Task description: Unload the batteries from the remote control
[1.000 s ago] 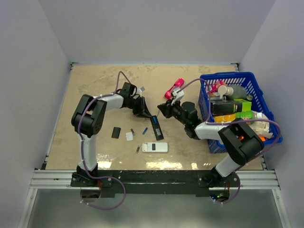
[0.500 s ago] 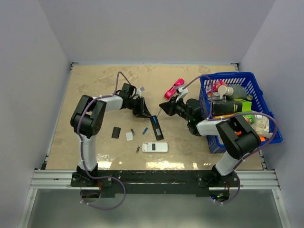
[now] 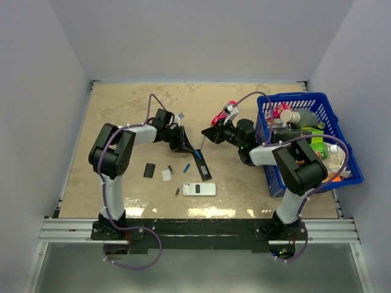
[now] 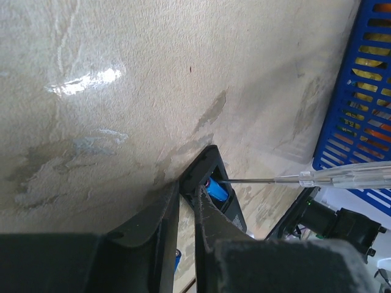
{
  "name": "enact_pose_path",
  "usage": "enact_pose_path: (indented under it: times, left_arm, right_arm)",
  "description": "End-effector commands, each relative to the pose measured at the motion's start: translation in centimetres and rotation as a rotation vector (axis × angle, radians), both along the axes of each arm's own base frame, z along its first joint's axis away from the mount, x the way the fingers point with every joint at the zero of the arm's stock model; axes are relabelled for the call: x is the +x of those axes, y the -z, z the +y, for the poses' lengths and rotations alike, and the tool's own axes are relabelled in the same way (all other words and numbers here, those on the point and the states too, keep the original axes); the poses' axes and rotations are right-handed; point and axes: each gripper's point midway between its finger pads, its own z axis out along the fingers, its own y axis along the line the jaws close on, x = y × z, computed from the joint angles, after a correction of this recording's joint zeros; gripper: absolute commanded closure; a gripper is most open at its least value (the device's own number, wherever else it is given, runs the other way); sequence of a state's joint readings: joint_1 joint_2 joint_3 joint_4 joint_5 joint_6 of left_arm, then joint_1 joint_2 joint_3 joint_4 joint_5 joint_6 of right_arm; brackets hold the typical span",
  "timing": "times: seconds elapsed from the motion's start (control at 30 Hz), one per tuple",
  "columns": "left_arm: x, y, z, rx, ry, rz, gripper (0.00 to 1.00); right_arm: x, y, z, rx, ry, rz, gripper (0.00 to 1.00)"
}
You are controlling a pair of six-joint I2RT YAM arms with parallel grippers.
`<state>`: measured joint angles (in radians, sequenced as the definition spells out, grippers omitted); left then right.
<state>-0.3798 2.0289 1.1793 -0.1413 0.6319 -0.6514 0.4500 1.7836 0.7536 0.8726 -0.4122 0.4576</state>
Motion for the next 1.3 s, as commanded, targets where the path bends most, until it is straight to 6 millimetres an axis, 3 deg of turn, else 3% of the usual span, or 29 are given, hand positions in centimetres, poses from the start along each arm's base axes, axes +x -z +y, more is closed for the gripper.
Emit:
enact_pose_path:
  times: [0.0, 0.33, 0.37, 0.43, 0.57, 0.8, 1.27]
  left_arm:
    - [-3.5, 3.8, 2.0, 0.147, 0.001, 0.119, 0.83]
    - [-3.6, 3.8, 1.8, 0.128, -0.001, 0.119, 0.87]
    - [-3.6, 3.7, 1.7, 0.127, -0.002, 0.119, 0.87]
    - [-3.5, 3.6, 1.7, 0.125, 0.000, 0.117, 0.87]
    - [-3.3, 3.1, 1.7, 0.127, 0.000, 0.103, 0.84]
    - [-2.9, 2.8, 1.6, 0.130, 0.000, 0.097, 0.83]
    - [-3.2, 3.1, 1.6, 0.120, -0.008, 0.097, 0.83]
  right_arm:
    - [-2.3, 3.6, 1.1, -0.008, -0.086, 0.182, 1.00]
    - [-2.7, 3.2, 2.6, 0.089, -0.159, 0.200, 1.00]
    - [-2.8, 4.3, 2.7, 0.072, -0.168, 0.237, 1.00]
    - [-2.1, 4.1, 2.7, 0.043, -0.159, 0.222, 1.00]
    - [-2.1, 1.8, 2.8, 0.079, -0.157, 0.193, 1.00]
    - [-2.2, -0.4, 2.9, 0.100, -0.159, 0.161, 1.00]
    - [-1.8, -2.5, 2.8, 0.109, -0.149, 0.111, 1.00]
